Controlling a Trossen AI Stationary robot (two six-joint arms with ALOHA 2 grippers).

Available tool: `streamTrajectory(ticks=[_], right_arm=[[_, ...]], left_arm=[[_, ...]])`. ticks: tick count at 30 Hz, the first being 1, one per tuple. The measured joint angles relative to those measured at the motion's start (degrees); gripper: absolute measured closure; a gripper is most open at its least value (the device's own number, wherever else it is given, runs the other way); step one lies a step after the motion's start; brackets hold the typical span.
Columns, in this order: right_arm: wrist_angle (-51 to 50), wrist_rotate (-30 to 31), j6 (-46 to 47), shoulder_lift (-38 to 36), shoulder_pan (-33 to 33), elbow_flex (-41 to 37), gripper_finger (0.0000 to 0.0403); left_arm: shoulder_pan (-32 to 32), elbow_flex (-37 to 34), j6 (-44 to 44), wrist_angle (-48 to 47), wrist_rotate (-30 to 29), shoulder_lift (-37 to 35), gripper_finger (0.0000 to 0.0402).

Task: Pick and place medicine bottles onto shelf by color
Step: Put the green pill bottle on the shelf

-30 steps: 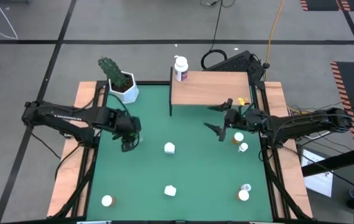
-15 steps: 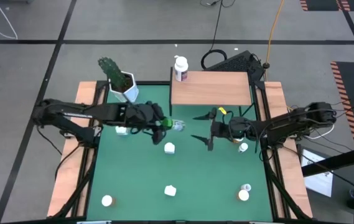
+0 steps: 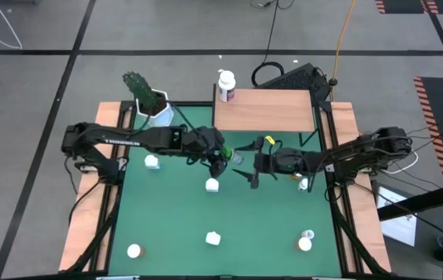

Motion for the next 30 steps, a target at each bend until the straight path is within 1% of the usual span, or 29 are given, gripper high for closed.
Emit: streamTrajectory(ticks=[5, 10, 13, 16, 19, 22, 24, 26, 28, 30], right_arm=[[-1.7, 0.5, 2.0, 0.0, -0.8, 0.0, 0.0089], [-2.2, 0.4, 2.8, 0.0, -0.7, 0.0, 0.013], [-2.8, 0.4, 3.6, 0.0, -0.7, 0.0, 0.0163], [-2.8, 0.4, 4.4, 0.0, -0.8, 0.0, 0.019], [-3.0, -0.9, 5.2, 0.0, -0.7, 0.0, 0.02], [-4.2, -5.8, 7.2, -0.5, -1.3, 0.0, 0.0196], [-5.6, -10.6, 9.0, -1.7, -2.4, 0.0, 0.0194], [-6.0, -16.2, 11.0, -3.1, -3.9, -0.4, 0.0193], [-3.5, -22.7, 13.2, -4.6, -5.5, -2.2, 0.0193], [2.3, -29.8, 15.5, -5.7, -7.1, -4.4, 0.0193]], left_arm=[[0.0, 0.2, 0.2, 0.4, 0.1, -0.1, 0.0178], [0.3, 0.1, 0.3, 1.0, 0.3, -0.2, 0.0192], [0.5, 0.1, 0.4, 2.3, 2.3, -0.2, 0.0195], [0.7, 0.1, 0.9, 3.1, 4.3, -0.2, 0.0177], [0.6, 0.1, 4.6, 4.5, 5.8, -0.2, 0.0148], [0.5, 0.1, 11.5, 4.2, 6.3, -0.2, 0.012], [0.2, 0.1, 17.6, 3.4, 6.4, -0.2, 0.0104], [-0.1, 0.1, 21.9, 2.5, 6.5, -0.6, 0.0089], [-0.6, 0.1, 25.1, 1.8, 6.4, -0.7, 0.0076], [-1.2, 0.1, 27.8, 2.3, 6.3, -0.7, 0.0067]])
